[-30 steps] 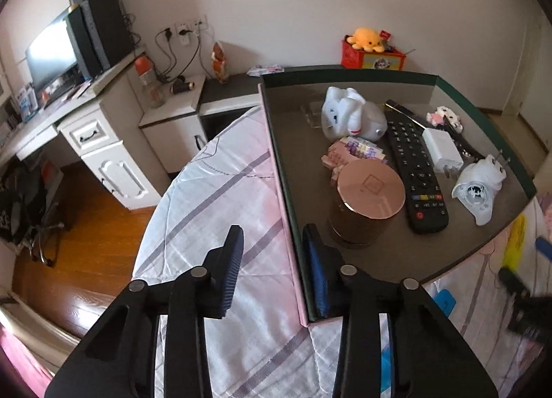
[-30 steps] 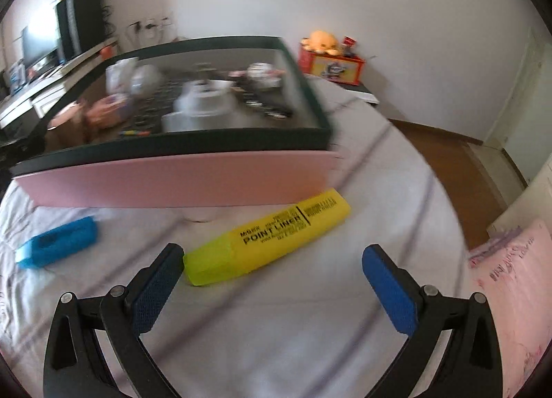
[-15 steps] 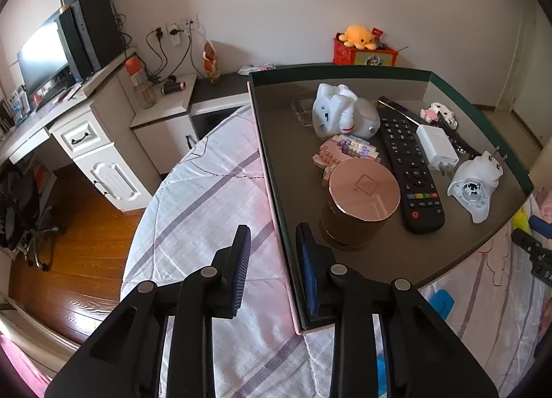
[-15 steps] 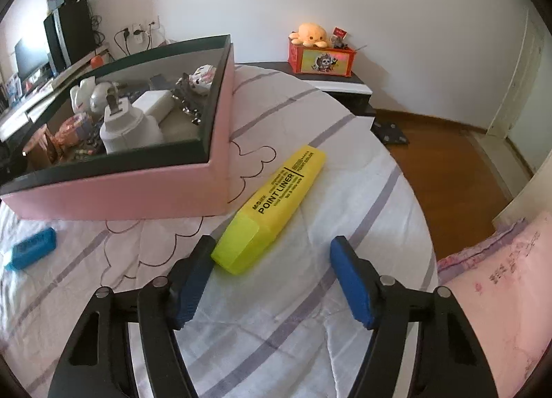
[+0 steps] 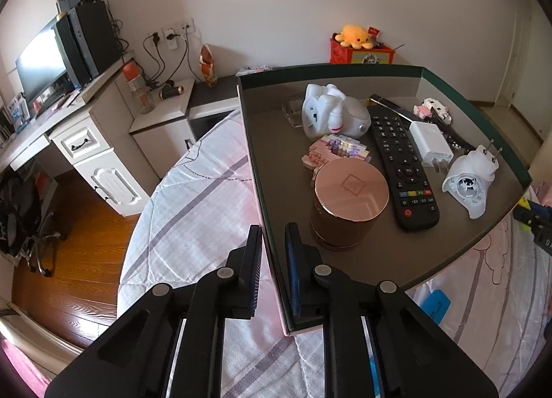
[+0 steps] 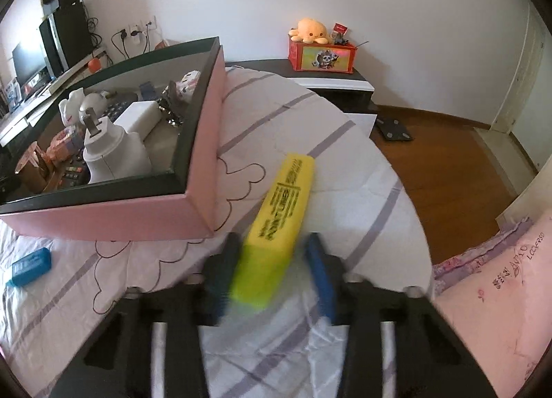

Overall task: Organize rigid objects
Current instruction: 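Grasp the yellow POINT LINER highlighter with the right tool, then lift the yellow highlighter into the pink box and open the right tool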

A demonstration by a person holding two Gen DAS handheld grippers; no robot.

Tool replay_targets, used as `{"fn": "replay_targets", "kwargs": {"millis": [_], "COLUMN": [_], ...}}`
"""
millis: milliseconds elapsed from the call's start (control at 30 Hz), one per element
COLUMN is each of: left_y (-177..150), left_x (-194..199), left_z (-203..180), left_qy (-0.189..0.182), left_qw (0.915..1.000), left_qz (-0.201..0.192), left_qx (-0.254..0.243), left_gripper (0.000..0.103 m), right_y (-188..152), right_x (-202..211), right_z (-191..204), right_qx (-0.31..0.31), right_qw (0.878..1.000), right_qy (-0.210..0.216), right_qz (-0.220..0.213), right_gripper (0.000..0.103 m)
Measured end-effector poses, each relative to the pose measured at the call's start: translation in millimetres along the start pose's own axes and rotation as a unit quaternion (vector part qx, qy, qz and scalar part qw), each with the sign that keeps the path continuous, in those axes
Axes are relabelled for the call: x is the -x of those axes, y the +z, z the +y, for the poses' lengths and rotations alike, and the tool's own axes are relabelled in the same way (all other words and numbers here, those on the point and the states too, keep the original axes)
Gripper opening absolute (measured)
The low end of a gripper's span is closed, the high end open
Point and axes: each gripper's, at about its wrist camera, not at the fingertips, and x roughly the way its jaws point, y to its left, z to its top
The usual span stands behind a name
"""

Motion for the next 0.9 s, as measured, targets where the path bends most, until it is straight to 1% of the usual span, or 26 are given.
{"fn": "replay_targets", "kwargs": {"millis": [167, 233, 300, 400, 467, 500, 533, 667, 733, 900], "left_y": [0, 0, 0, 0, 0, 0, 0, -1, -1, -2], "left_x": [0, 0, 0, 0, 0, 0, 1, 1, 1, 1], "left_z": [-1, 0, 0, 0, 0, 0, 0, 0, 1, 2], "left_qy": [0.001, 0.001, 0.001, 0.002, 0.002, 0.002, 0.002, 0.002, 0.002, 0.003], "left_qw": [1.0, 1.0, 1.0, 1.0, 1.0, 1.0, 1.0, 1.0, 1.0, 1.0], "left_qz": [0.001, 0.001, 0.002, 0.003, 0.003, 0.003, 0.003, 0.004, 0.004, 0.004], "left_qx": [0.001, 0.001, 0.002, 0.004, 0.005, 0.005, 0.007, 0.007, 0.006, 0.004], "left_gripper": [0.013, 0.013, 0.013, 0.013, 0.012, 0.012, 0.012, 0.012, 0.012, 0.012], "right_y": [3, 6, 10, 16, 19, 20, 21, 21, 24, 35], "right_x": [-3, -5, -9, -14, -16, -16, -15, -8, 1, 24], "right_z": [-7, -7, -8, -7, -7, -7, -7, -7, -5, 2], "right_qx": [-0.001, -0.001, 0.001, 0.008, 0.013, 0.015, 0.015, 0.015, 0.016, 0.027], "right_qw": [1.0, 1.0, 1.0, 1.0, 1.0, 1.0, 1.0, 1.0, 1.0, 0.998], "right_qy": [0.006, -0.003, -0.005, -0.01, -0.008, -0.008, -0.003, 0.001, 0.009, 0.012], "right_qz": [-0.001, -0.001, -0.004, -0.001, -0.001, -0.002, -0.006, -0.014, -0.025, -0.054], "right_gripper": [0.028, 0.028, 0.031, 0.032, 0.031, 0.029, 0.027, 0.027, 0.027, 0.027]}}
